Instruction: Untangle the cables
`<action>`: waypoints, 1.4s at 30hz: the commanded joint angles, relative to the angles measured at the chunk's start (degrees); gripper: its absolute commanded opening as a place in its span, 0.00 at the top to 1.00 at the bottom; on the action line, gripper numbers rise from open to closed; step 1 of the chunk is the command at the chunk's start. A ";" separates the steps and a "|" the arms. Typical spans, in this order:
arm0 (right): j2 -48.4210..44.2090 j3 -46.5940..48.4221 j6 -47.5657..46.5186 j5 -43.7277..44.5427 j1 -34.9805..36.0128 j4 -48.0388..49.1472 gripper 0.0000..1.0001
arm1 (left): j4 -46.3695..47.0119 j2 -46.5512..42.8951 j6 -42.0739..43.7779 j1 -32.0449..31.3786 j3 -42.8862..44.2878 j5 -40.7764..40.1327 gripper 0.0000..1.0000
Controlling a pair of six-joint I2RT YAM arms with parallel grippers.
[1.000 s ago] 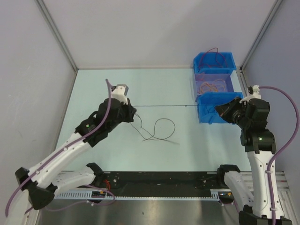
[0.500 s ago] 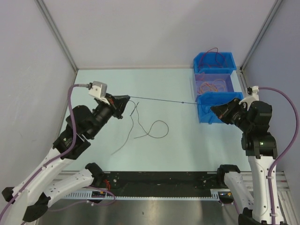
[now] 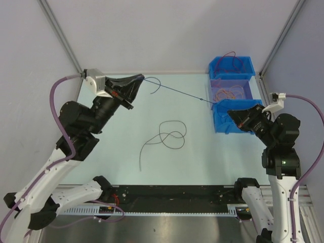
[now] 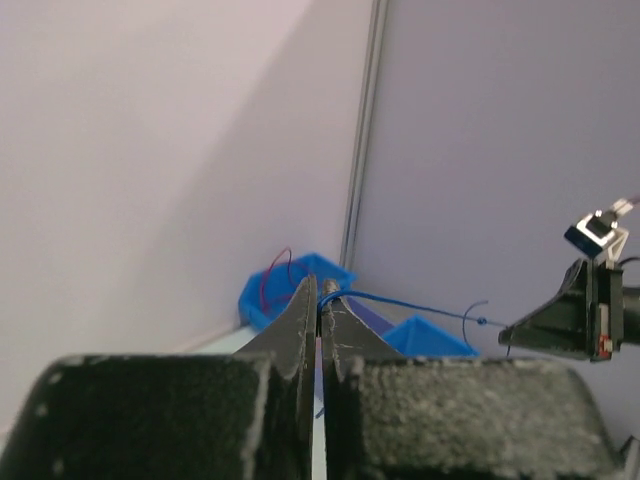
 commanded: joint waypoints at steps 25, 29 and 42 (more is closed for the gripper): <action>7.78 6.95 2.69 5.86 -2.07 7.66 1.00 | -12.64 5.66 -9.83 1.63 -8.44 -2.63 0.09; 9.54 11.53 1.72 6.66 -3.64 7.13 1.00 | -17.03 5.05 -8.59 1.55 -7.56 -2.90 0.09; 17.71 21.99 1.90 6.48 -8.66 11.52 1.00 | -22.23 -3.03 -4.72 1.54 -16.17 -13.44 0.07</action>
